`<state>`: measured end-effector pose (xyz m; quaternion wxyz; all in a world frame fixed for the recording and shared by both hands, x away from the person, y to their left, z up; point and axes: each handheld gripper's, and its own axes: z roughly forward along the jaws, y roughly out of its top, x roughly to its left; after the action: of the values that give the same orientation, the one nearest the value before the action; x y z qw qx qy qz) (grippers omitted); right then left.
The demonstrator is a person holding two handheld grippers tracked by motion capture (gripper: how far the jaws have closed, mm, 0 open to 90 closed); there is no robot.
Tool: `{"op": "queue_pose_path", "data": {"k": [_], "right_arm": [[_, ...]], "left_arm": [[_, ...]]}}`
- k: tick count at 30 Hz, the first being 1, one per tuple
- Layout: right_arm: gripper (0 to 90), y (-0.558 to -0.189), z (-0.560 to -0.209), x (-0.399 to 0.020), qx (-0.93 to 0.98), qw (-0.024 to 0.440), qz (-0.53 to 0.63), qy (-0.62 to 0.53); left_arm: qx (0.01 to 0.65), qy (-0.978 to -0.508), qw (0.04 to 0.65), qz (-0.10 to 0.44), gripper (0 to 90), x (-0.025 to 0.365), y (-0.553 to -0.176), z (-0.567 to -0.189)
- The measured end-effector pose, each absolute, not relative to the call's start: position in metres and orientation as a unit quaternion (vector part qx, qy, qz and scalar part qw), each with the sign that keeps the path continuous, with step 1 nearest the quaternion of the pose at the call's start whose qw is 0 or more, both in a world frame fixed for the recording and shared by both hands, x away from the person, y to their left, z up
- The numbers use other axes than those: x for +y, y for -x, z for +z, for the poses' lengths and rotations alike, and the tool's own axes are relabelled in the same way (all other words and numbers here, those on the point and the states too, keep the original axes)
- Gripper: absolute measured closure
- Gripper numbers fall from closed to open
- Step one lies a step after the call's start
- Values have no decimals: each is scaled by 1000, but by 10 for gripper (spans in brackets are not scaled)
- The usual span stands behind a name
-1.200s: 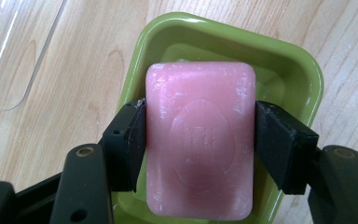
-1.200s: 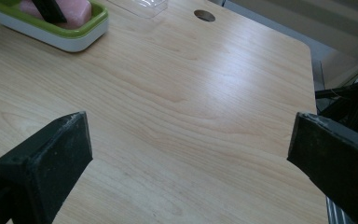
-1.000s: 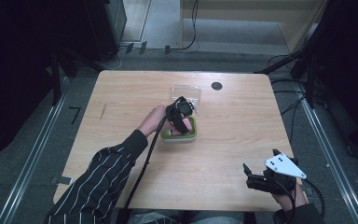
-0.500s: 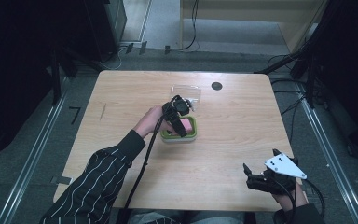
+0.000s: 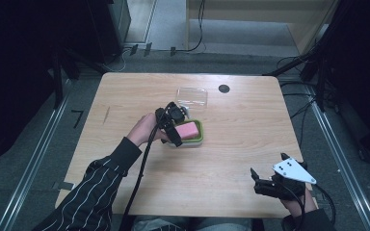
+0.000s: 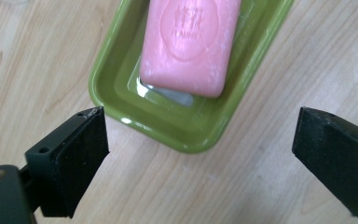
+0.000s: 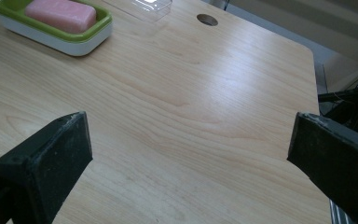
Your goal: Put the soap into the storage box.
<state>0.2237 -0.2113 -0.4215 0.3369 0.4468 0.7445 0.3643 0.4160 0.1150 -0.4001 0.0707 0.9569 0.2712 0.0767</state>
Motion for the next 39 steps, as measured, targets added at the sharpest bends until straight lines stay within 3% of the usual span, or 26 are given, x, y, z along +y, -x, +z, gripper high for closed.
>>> {"op": "queue_pose_path", "data": {"k": [14, 39], "right_arm": [[0, -225, -421, -210, 746, 336, 369, -442], [0, -225, -421, -209, 748, 334, 368, -440]], "left_arm": [[309, -947, 53, 72, 20, 152, -390, -400], [340, -939, 19, 41, 19, 181, -346, -431]]}}
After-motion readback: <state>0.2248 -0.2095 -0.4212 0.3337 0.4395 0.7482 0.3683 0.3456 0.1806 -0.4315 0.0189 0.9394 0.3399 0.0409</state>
